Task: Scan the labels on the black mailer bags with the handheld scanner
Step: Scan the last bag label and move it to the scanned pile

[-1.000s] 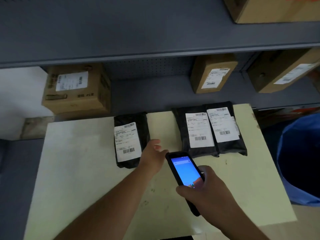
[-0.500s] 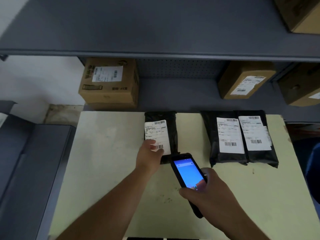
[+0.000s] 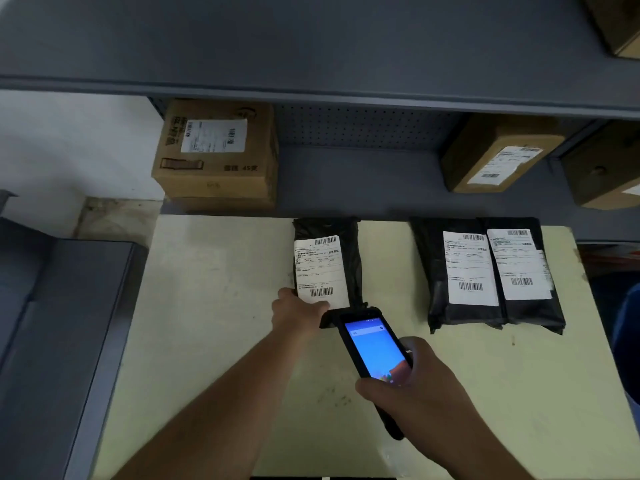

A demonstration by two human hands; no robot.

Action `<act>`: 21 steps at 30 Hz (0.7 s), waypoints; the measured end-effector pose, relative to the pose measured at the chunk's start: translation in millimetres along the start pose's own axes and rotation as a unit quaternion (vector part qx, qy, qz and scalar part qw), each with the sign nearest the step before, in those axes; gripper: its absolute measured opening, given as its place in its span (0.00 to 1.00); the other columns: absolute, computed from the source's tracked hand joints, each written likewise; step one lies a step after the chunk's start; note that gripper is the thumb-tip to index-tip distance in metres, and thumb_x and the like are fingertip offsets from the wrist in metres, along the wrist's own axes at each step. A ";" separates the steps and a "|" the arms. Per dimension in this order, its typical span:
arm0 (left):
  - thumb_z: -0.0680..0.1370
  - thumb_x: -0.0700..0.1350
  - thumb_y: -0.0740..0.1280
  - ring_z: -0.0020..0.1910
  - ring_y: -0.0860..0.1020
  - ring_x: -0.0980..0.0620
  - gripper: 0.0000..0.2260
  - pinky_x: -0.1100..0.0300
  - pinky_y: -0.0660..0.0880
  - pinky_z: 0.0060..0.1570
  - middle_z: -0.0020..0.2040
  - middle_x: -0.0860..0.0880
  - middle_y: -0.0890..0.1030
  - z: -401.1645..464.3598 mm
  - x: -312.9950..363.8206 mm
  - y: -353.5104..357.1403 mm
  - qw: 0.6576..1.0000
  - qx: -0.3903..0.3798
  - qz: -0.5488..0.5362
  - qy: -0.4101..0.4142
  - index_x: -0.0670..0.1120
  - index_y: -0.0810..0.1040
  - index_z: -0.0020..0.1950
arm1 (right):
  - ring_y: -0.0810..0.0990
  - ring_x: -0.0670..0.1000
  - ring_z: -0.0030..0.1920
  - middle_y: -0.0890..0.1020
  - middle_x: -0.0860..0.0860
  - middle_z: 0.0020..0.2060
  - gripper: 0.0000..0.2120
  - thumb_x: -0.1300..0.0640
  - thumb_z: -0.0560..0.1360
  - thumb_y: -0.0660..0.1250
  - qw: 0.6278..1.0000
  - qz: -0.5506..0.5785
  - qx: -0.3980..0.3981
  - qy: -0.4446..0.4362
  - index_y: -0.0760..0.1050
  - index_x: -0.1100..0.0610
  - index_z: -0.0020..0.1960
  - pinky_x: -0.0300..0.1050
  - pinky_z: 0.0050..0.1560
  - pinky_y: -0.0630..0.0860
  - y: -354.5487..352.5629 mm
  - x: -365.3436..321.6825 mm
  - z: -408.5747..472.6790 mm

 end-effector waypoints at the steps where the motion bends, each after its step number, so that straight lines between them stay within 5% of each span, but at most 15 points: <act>1: 0.68 0.52 0.79 0.61 0.79 0.40 0.34 0.44 0.80 0.60 0.66 0.43 0.75 0.2 0.8 5.1 1.000 0.000 0.002 -0.005 0.45 0.69 0.69 | 0.80 0.44 0.26 0.86 0.50 0.43 0.28 0.45 0.63 0.77 1.000 -0.002 0.000 0.002 0.71 0.46 0.61 0.43 0.36 0.78 -0.8 0.8 0.3; 8: 0.65 0.58 0.82 0.68 0.73 0.38 0.47 0.44 0.75 0.66 0.69 0.41 0.69 -2.4 1.4 27.8 0.998 0.030 0.049 -0.039 0.42 0.61 0.74 | 0.84 0.45 0.37 0.84 0.46 0.44 0.28 0.45 0.66 0.78 1.000 -0.017 0.019 0.013 0.71 0.45 0.62 0.43 0.39 0.76 -9.3 9.9 2.0; 21: 0.68 0.49 0.81 0.66 0.75 0.35 0.41 0.42 0.75 0.63 0.69 0.40 0.70 -16.3 16.2 42.9 0.996 0.066 0.027 -0.053 0.42 0.58 0.72 | 0.84 0.40 0.34 0.83 0.46 0.46 0.28 0.47 0.68 0.79 1.000 -0.003 0.022 0.015 0.68 0.44 0.62 0.37 0.33 0.75 -21.4 18.8 6.0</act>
Point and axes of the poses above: each hand's wrist, its own z-axis towards the middle knuckle, its own y-axis out of the palm, x = y × z, the point moved 9 cm from there along z, towards the middle knuckle
